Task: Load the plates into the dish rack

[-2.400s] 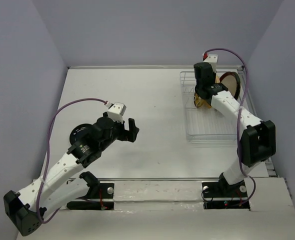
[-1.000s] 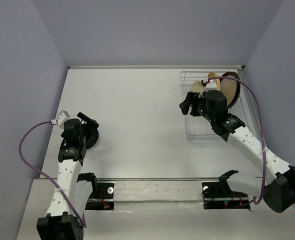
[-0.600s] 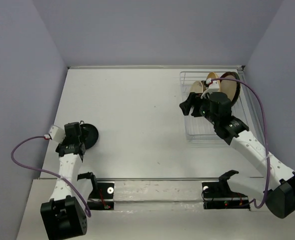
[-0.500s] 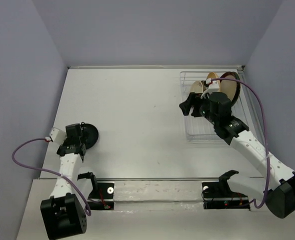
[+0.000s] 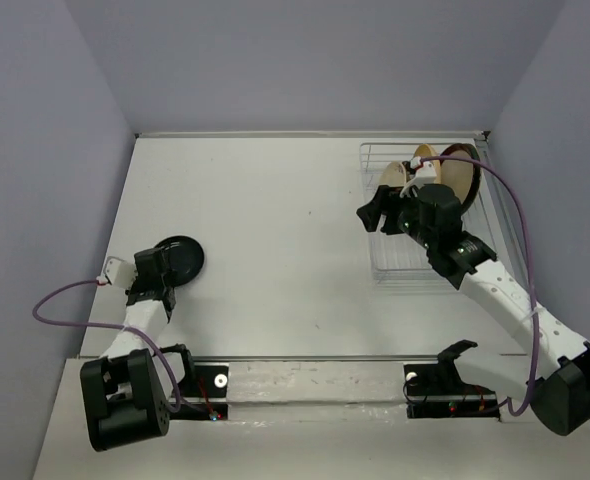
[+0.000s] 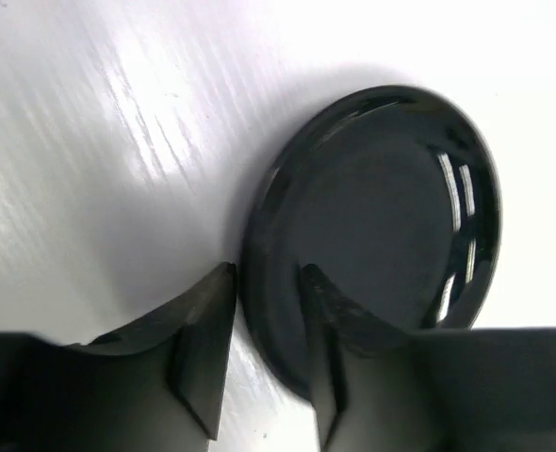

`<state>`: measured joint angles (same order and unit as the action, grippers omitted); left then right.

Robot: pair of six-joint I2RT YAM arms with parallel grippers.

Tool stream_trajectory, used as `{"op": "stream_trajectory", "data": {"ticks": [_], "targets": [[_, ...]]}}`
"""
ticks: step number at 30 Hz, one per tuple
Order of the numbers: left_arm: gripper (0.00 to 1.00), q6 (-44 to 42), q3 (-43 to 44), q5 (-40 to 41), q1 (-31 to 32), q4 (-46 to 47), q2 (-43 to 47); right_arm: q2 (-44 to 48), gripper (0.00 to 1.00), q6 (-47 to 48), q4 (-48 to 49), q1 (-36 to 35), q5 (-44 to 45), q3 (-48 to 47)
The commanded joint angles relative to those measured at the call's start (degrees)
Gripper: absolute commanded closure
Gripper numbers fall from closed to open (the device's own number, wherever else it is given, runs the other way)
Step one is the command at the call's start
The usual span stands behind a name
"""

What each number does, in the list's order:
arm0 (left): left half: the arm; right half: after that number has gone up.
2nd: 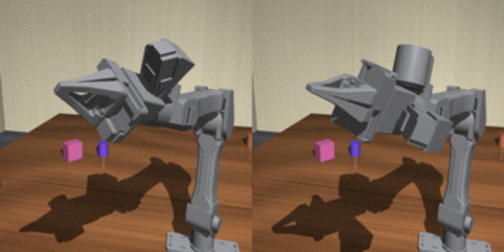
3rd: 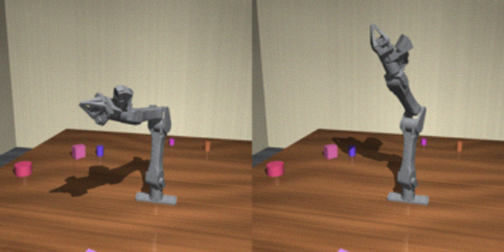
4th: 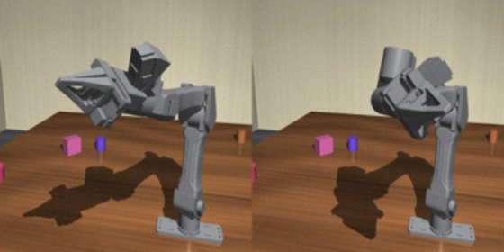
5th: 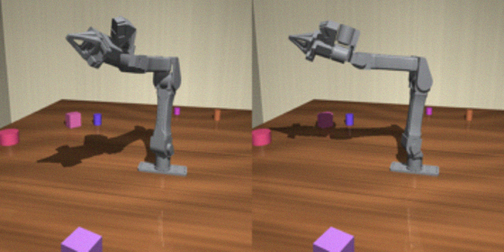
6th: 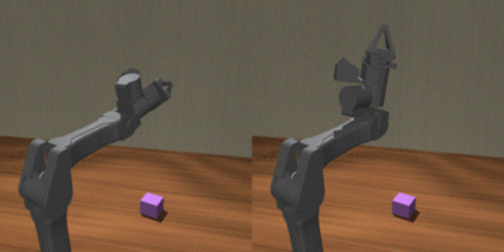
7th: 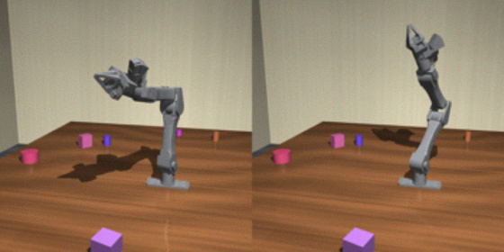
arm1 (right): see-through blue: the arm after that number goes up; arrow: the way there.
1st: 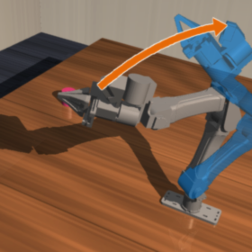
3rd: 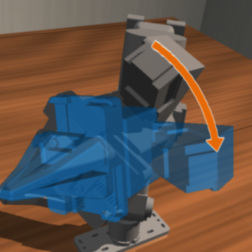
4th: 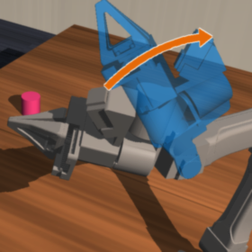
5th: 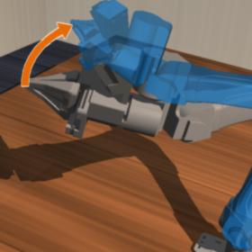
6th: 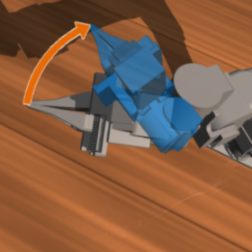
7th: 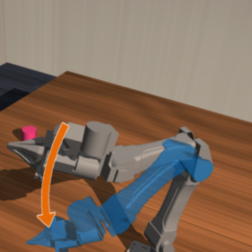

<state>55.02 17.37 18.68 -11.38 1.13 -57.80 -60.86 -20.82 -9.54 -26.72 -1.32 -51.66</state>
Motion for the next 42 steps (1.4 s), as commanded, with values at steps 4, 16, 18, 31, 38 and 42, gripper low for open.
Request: {"op": "stream_trajectory", "data": {"ticks": [4,16,18,31,38,42], "targets": [[0.85,0.2,-5.1,-5.8,-0.9,11.2,-0.8,-0.8,0.27,0.1,3.4,-0.2,-0.9,-0.1],[0.95,-3.7,-7.1,-21.3,-0.8,20.2,9.1,-7.4,0.13,-0.2,6.9,-0.7,-19.6,-2.4],[0.95,-4.0,-7.0,-23.6,-0.7,20.6,11.6,-8.3,0.12,-0.4,7.8,-2.0,-21.3,-3.2],[0.94,-8.0,-7.3,-48.5,4.2,25.5,22.7,-26.8,0.08,-7.9,16.6,-12.8,-27.8,-13.5],[0.95,-11.2,-5.9,-52.3,11.0,26.8,22.6,-36.0,0.09,-11.9,20.9,-14.7,-30.6,-18.3],[0.95,-11.2,-4.8,-54.7,14.4,28.1,23.8,-37.9,0.3,-14.2,21.5,-14.7,-29.2,-18.5]]}}
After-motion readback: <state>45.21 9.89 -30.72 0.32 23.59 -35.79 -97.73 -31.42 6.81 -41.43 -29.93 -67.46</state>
